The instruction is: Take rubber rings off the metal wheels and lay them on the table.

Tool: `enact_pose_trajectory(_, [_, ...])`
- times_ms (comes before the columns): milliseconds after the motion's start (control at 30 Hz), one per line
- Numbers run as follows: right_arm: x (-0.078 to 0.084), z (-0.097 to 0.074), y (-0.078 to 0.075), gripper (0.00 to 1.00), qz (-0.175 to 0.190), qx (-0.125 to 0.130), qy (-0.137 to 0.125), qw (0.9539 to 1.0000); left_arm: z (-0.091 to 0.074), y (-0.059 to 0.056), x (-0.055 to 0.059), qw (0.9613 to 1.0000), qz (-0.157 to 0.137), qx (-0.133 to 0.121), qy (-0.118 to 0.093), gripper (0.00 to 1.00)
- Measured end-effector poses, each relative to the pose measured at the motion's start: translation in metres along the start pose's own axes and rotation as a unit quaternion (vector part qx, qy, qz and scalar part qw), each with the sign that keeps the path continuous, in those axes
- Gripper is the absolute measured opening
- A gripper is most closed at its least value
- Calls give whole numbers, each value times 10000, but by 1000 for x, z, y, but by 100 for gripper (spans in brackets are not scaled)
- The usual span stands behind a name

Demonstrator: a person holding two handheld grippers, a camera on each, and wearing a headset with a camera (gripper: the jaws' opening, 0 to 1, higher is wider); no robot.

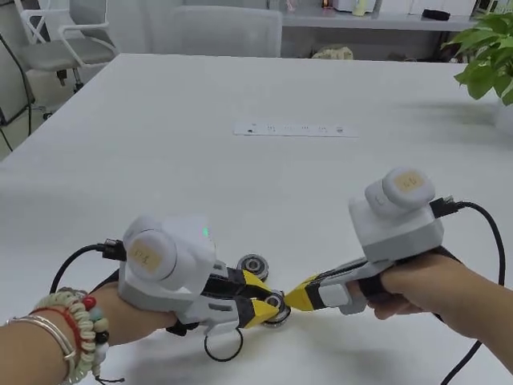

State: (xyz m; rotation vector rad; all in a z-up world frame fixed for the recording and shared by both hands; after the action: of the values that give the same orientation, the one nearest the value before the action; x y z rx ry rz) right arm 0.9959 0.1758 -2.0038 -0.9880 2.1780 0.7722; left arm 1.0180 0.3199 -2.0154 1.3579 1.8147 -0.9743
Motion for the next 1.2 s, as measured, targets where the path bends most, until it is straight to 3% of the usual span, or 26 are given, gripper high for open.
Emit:
enact_pose_trajectory(367, [-4,2,4,0,-226,-82,-102,9997,0,1,0,10000,6,26,-2,8])
enact_pose_trajectory(433, [-7,3,8,0,-221,-261,-257,9991,0,1,0,10000,13,39,-12,8])
enact_pose_trajectory(500, [-5,3,5,0,-377,-37,-73,9993,0,1,0,10000,-2,51,-29,8])
enact_pose_trajectory(767, [-3,2,0,0,-143,47,-102,9998,0,0,-1,10000,-3,20,45,8])
enact_pose_trajectory(1200, [-3,2,-1,0,-111,153,-71,9998,-1,1,-4,9997,-16,21,251,8])
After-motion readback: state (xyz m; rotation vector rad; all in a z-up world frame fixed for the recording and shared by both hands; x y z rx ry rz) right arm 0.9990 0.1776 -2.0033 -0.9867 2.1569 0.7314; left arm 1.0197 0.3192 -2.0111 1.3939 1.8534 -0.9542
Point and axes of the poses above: the centre of the closed fingertips' face, and the gripper's own axes: z roughly forward along the fingers, y roughly to its left, x roughly out of its underside, the point moved 9 cm from there along -z, roughly backward along the fingers, and after that the axes turned 14 degrees about -z, right-handed, at the moved point
